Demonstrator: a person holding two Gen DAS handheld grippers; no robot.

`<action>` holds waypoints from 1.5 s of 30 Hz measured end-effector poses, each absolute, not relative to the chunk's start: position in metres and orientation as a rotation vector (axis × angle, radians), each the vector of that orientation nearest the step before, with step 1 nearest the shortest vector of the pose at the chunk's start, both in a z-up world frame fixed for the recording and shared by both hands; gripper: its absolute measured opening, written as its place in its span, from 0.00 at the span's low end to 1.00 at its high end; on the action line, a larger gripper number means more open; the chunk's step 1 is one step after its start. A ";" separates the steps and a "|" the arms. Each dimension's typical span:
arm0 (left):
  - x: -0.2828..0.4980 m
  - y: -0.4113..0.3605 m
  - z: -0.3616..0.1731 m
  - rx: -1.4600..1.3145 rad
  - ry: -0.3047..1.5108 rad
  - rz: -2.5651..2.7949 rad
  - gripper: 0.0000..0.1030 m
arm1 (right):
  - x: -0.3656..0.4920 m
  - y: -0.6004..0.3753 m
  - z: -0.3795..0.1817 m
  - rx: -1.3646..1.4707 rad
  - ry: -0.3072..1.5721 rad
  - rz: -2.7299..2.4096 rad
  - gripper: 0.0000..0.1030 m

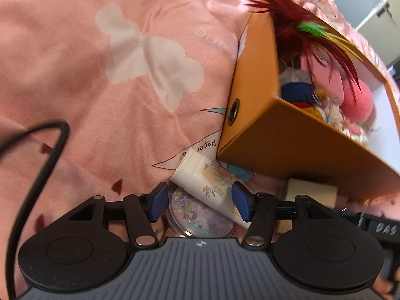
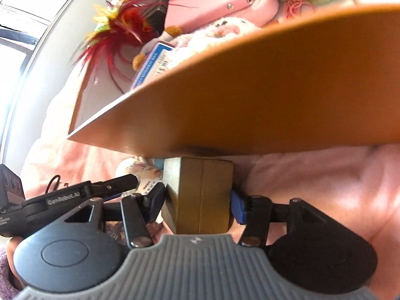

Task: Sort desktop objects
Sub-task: 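Grasp the small gold box with the right gripper while the left moves to the lotion tube, then grasp the white lotion tube with the left gripper while the right lifts the gold box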

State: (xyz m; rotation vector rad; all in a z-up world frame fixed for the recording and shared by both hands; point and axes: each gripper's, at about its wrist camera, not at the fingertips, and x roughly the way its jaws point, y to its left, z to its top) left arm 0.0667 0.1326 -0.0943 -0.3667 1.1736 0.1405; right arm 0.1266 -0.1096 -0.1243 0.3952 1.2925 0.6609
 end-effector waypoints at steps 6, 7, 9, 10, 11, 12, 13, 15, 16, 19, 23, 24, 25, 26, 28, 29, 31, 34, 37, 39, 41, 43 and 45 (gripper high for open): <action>0.053 0.095 -0.065 -0.067 1.111 0.044 0.64 | 0.119 -0.118 -0.097 0.314 1.225 0.616 0.49; 0.052 0.088 -0.062 -0.032 1.093 0.008 0.64 | 0.118 -0.118 -0.091 0.287 1.212 0.610 0.49; 0.051 0.077 -0.058 0.044 1.074 -0.053 0.64 | 0.115 -0.115 -0.078 0.203 1.175 0.599 0.49; 0.051 0.069 -0.058 0.090 1.069 -0.078 0.64 | 0.109 -0.110 -0.071 0.153 1.154 0.597 0.49; 0.050 0.061 -0.059 0.135 1.065 -0.099 0.64 | 0.107 -0.116 -0.069 0.098 1.138 0.598 0.49; 0.052 0.054 -0.062 0.186 1.062 -0.123 0.64 | 0.105 -0.113 -0.065 0.036 1.127 0.600 0.49; 0.049 0.047 -0.066 0.237 1.062 -0.147 0.64 | 0.106 -0.114 -0.062 -0.024 1.115 0.605 0.49; 0.044 0.034 -0.074 0.347 1.060 -0.201 0.64 | 0.098 -0.114 -0.057 -0.138 1.087 0.611 0.49; 0.041 0.027 -0.078 0.407 1.061 -0.229 0.64 | 0.092 -0.117 -0.054 -0.198 1.072 0.605 0.49; 0.036 0.008 -0.090 0.574 1.057 -0.268 0.64 | 0.085 -0.118 -0.063 -0.341 1.047 0.576 0.49; 0.034 -0.007 -0.107 0.759 1.039 -0.242 0.64 | 0.093 -0.121 -0.075 -0.307 1.089 0.602 0.48; 0.034 -0.010 -0.112 0.806 1.035 -0.234 0.64 | 0.095 -0.121 -0.076 -0.295 1.092 0.604 0.49; 0.034 -0.014 -0.117 0.850 1.030 -0.230 0.64 | 0.096 -0.122 -0.075 -0.291 1.093 0.605 0.49; 0.033 -0.017 -0.122 0.890 1.022 -0.227 0.64 | 0.096 -0.123 -0.074 -0.286 1.092 0.606 0.48; 0.030 -0.024 -0.130 0.960 0.995 -0.226 0.61 | 0.098 -0.125 -0.073 -0.274 1.087 0.610 0.48; 0.030 -0.026 -0.133 0.978 0.987 -0.230 0.58 | 0.097 -0.126 -0.071 -0.269 1.085 0.612 0.48; 0.031 -0.029 -0.136 0.995 0.972 -0.232 0.54 | 0.099 -0.126 -0.069 -0.256 1.084 0.615 0.49; 0.035 -0.030 -0.141 0.991 0.957 -0.228 0.46 | 0.102 -0.124 -0.070 -0.245 1.091 0.622 0.49; 0.038 -0.029 -0.143 0.966 0.957 -0.240 0.36 | 0.105 -0.123 -0.072 -0.232 1.101 0.623 0.50; 0.038 -0.029 -0.140 0.965 0.930 -0.233 0.28 | 0.106 -0.123 -0.072 -0.224 1.105 0.623 0.50; 0.038 -0.026 -0.134 0.943 0.901 -0.217 0.22 | 0.106 -0.123 -0.072 -0.221 1.105 0.624 0.50; 0.040 -0.021 -0.124 0.903 0.882 -0.196 0.18 | 0.106 -0.124 -0.072 -0.218 1.102 0.627 0.50; 0.043 -0.014 -0.110 0.835 0.870 -0.169 0.13 | 0.107 -0.125 -0.072 -0.212 1.102 0.629 0.49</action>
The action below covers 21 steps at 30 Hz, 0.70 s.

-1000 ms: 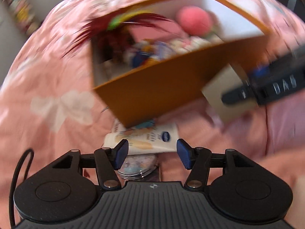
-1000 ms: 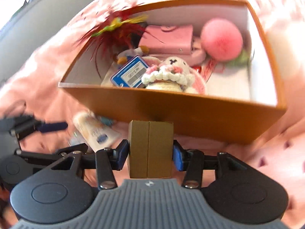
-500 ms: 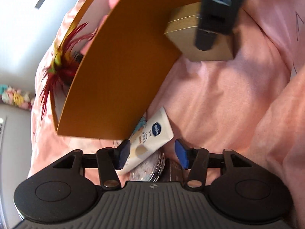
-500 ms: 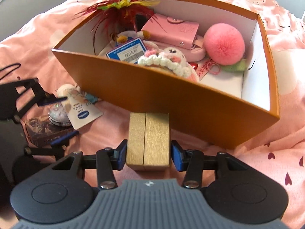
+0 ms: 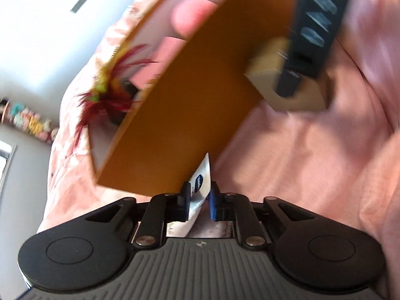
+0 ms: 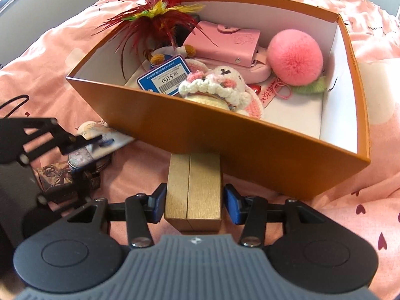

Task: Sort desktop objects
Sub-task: 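Grasp the white lotion tube with the left gripper while the right lifts the gold box, then carry the gold box and lotion tube over the orange box with both grippers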

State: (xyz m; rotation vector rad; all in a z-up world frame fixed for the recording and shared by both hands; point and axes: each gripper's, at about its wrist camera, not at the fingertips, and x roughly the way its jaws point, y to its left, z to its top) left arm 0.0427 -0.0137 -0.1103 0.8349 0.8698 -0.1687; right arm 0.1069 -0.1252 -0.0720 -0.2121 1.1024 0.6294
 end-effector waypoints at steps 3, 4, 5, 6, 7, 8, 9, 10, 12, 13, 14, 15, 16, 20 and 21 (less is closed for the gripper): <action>0.051 0.002 -0.086 0.689 0.873 -0.127 0.11 | 0.107 -0.126 -0.073 -0.213 1.098 0.638 0.49; 0.053 0.007 -0.079 0.631 0.879 -0.121 0.10 | 0.107 -0.127 -0.073 -0.208 1.097 0.638 0.49; 0.053 0.014 -0.072 0.566 0.886 -0.119 0.10 | 0.107 -0.128 -0.072 -0.205 1.095 0.639 0.49; 0.054 0.021 -0.066 0.506 0.889 -0.118 0.10 | 0.106 -0.129 -0.071 -0.204 1.090 0.643 0.49; 0.054 0.027 -0.059 0.456 0.891 -0.121 0.10 | 0.104 -0.130 -0.068 -0.200 1.085 0.649 0.48; 0.050 0.029 -0.048 0.420 0.887 -0.126 0.09 | 0.103 -0.132 -0.066 -0.192 1.082 0.657 0.48; 0.047 0.033 -0.041 0.378 0.880 -0.133 0.09 | 0.102 -0.134 -0.063 -0.182 1.080 0.668 0.48; 0.045 0.038 -0.033 0.332 0.872 -0.139 0.08 | 0.100 -0.135 -0.059 -0.173 1.076 0.678 0.48; 0.045 0.047 -0.020 0.242 0.856 -0.161 0.08 | 0.096 -0.139 -0.052 -0.157 1.062 0.693 0.48; 0.036 0.049 -0.011 0.198 0.844 -0.174 0.08 | 0.094 -0.141 -0.048 -0.152 1.053 0.696 0.48; 0.037 0.051 -0.006 0.163 0.834 -0.189 0.07 | 0.091 -0.143 -0.043 -0.144 1.040 0.701 0.48; 0.039 0.053 0.000 0.135 0.819 -0.206 0.07 | 0.089 -0.145 -0.037 -0.132 1.027 0.706 0.48; 0.039 0.052 0.007 0.120 0.804 -0.218 0.07 | 0.087 -0.148 -0.032 -0.118 1.015 0.713 0.48; 0.040 0.044 0.031 0.091 0.755 -0.253 0.07 | 0.082 -0.162 -0.005 -0.051 0.950 0.742 0.48; 0.041 0.042 0.037 0.081 0.745 -0.265 0.07 | 0.081 -0.166 0.002 -0.034 0.931 0.744 0.48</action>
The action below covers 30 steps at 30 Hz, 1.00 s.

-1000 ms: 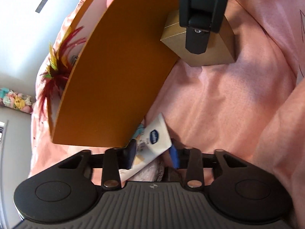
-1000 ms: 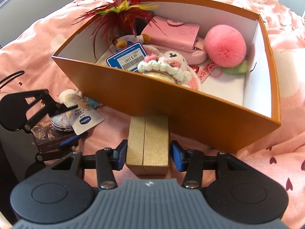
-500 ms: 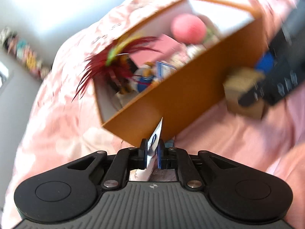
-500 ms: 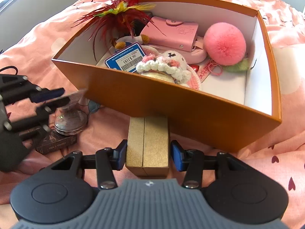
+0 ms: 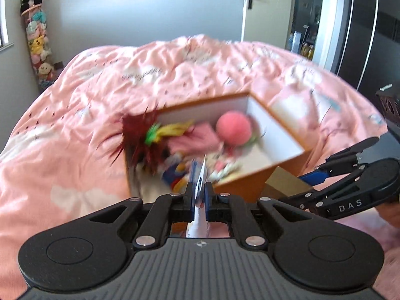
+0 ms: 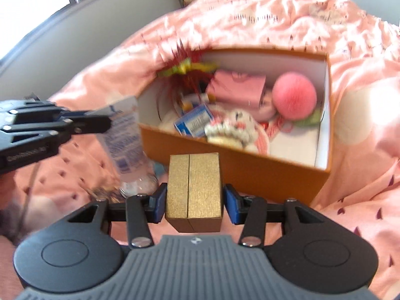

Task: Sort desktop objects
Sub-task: 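Carry the gold box and lotion tube over the orange box with both grippers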

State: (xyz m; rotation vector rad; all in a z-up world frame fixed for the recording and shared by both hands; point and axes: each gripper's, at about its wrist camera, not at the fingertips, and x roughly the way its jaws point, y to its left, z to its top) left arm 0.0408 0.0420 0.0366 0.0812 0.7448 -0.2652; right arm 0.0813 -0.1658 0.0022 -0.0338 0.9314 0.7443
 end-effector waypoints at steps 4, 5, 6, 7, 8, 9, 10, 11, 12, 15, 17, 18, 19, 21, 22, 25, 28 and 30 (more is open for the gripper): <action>0.049 0.033 0.056 0.018 0.703 -0.312 0.07 | 0.085 -0.181 0.031 0.007 0.843 0.725 0.48; 0.051 0.030 0.060 0.006 0.690 -0.317 0.07 | 0.088 -0.185 0.037 0.012 0.821 0.715 0.48; 0.056 0.027 0.063 -0.005 0.673 -0.320 0.07 | 0.092 -0.188 0.042 0.016 0.803 0.703 0.48; 0.061 0.024 0.066 -0.012 0.657 -0.322 0.07 | 0.098 -0.191 0.046 0.017 0.788 0.684 0.48; 0.066 0.021 0.069 -0.021 0.641 -0.321 0.07 | 0.104 -0.193 0.050 0.015 0.778 0.661 0.48; 0.072 0.018 0.071 -0.033 0.626 -0.321 0.07 | 0.110 -0.194 0.051 0.014 0.771 0.643 0.48; 0.079 0.014 0.072 -0.046 0.616 -0.321 0.07 | 0.119 -0.195 0.051 0.019 0.773 0.626 0.48; 0.087 0.011 0.071 -0.065 0.614 -0.320 0.07 | 0.129 -0.195 0.049 0.025 0.785 0.614 0.48; 0.095 0.009 0.070 -0.089 0.615 -0.324 0.07 | 0.138 -0.194 0.047 0.025 0.802 0.608 0.48; 0.120 0.003 0.058 -0.185 0.635 -0.339 0.07 | 0.161 -0.187 0.035 -0.005 0.861 0.598 0.48; 0.133 -0.001 0.047 -0.232 0.648 -0.352 0.07 | 0.169 -0.186 0.025 -0.034 0.903 0.586 0.48; 0.138 -0.005 0.041 -0.246 0.661 -0.361 0.07 | 0.172 -0.185 0.020 -0.055 0.917 0.573 0.48; 0.143 -0.008 0.034 -0.255 0.679 -0.363 0.07 | 0.175 -0.183 0.017 -0.071 0.928 0.564 0.48; 0.147 -0.013 0.022 -0.250 0.709 -0.358 0.07 | 0.179 -0.185 0.010 -0.080 0.957 0.542 0.48; 0.149 -0.014 0.016 -0.254 0.727 -0.359 0.07 | 0.181 -0.185 0.007 -0.080 0.968 0.537 0.48; 0.152 -0.011 -0.001 -0.287 0.779 -0.353 0.07 | 0.185 -0.183 0.000 -0.063 1.003 0.523 0.48; 0.152 -0.007 -0.014 -0.313 0.819 -0.347 0.07 | 0.188 -0.180 -0.007 -0.055 1.048 0.503 0.48; 0.151 -0.004 -0.018 -0.334 0.841 -0.351 0.07 | 0.189 -0.176 -0.012 -0.071 1.078 0.487 0.48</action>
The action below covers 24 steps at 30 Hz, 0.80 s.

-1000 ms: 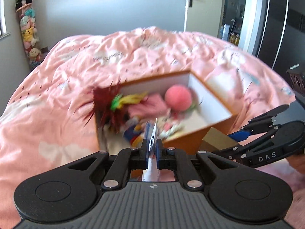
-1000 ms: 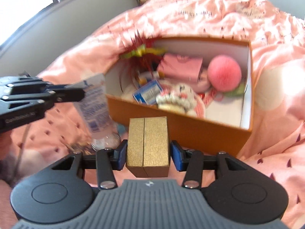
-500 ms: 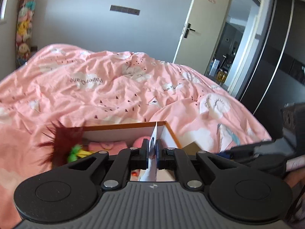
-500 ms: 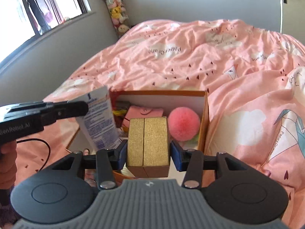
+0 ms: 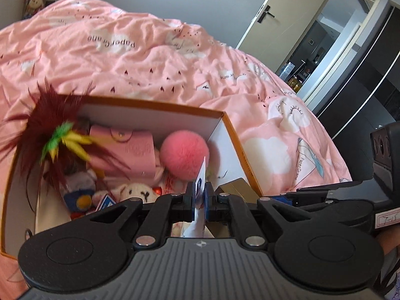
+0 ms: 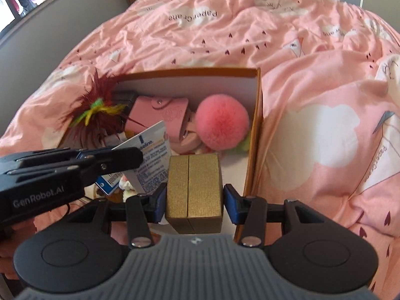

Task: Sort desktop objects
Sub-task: 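Carry the gold box and lotion tube over the orange box with both grippers, then lower the gold box into the box and open the right gripper while the left lowers the tube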

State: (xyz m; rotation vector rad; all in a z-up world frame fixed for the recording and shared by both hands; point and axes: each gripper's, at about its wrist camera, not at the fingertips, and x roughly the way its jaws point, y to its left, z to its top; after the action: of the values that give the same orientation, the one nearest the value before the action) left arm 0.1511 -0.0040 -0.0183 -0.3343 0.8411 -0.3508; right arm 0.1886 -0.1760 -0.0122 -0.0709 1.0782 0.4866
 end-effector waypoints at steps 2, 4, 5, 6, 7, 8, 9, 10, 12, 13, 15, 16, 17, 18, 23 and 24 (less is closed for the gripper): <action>0.150 -0.003 -0.024 -0.353 0.868 -0.359 0.07 | 0.188 -0.172 -0.014 -0.092 1.088 0.487 0.48; 0.149 -0.003 -0.027 -0.352 0.878 -0.358 0.07 | 0.189 -0.167 -0.014 -0.116 1.097 0.477 0.48; 0.148 -0.003 -0.028 -0.357 0.884 -0.362 0.07 | 0.190 -0.166 -0.015 -0.124 1.105 0.472 0.48; 0.148 -0.003 -0.029 -0.359 0.890 -0.364 0.07 | 0.192 -0.164 -0.015 -0.132 1.116 0.466 0.48; 0.148 -0.003 -0.030 -0.363 0.896 -0.367 0.07 | 0.193 -0.162 -0.015 -0.141 1.127 0.464 0.48; 0.148 -0.002 -0.031 -0.373 0.903 -0.368 0.07 | 0.195 -0.160 -0.015 -0.152 1.137 0.465 0.49; 0.148 0.000 -0.032 -0.382 0.906 -0.367 0.07 | 0.196 -0.159 -0.015 -0.160 1.147 0.469 0.49; 0.147 0.001 -0.033 -0.388 0.908 -0.368 0.07 | 0.197 -0.158 -0.016 -0.165 1.159 0.472 0.50; 0.147 0.003 -0.034 -0.399 0.915 -0.372 0.07 | 0.198 -0.157 -0.017 -0.175 1.179 0.474 0.50; 0.146 0.004 -0.035 -0.400 0.916 -0.374 0.07 | 0.198 -0.156 -0.018 -0.181 1.187 0.475 0.50; 0.147 0.004 -0.037 -0.403 0.923 -0.380 0.07 | 0.198 -0.155 -0.018 -0.188 1.195 0.474 0.50; 0.147 0.004 -0.038 -0.410 0.928 -0.383 0.07 | 0.198 -0.154 -0.018 -0.194 1.199 0.473 0.50; 0.147 0.005 -0.040 -0.415 0.933 -0.384 0.07 | 0.198 -0.154 -0.018 -0.197 1.202 0.471 0.50; 0.147 0.005 -0.042 -0.421 0.939 -0.385 0.07 | 0.199 -0.154 -0.018 -0.199 1.205 0.471 0.50; 0.148 0.007 -0.048 -0.440 0.950 -0.385 0.07 | 0.203 -0.153 -0.017 -0.192 1.243 0.481 0.52; 0.148 0.007 -0.048 -0.439 0.950 -0.387 0.07 | 0.204 -0.152 -0.018 -0.199 1.251 0.483 0.52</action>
State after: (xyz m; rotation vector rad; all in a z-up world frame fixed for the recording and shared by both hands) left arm 0.1482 0.0072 -0.0480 -0.4393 0.9505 -0.3868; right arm 0.2041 -0.1523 -0.0177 -0.1988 1.2515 0.4830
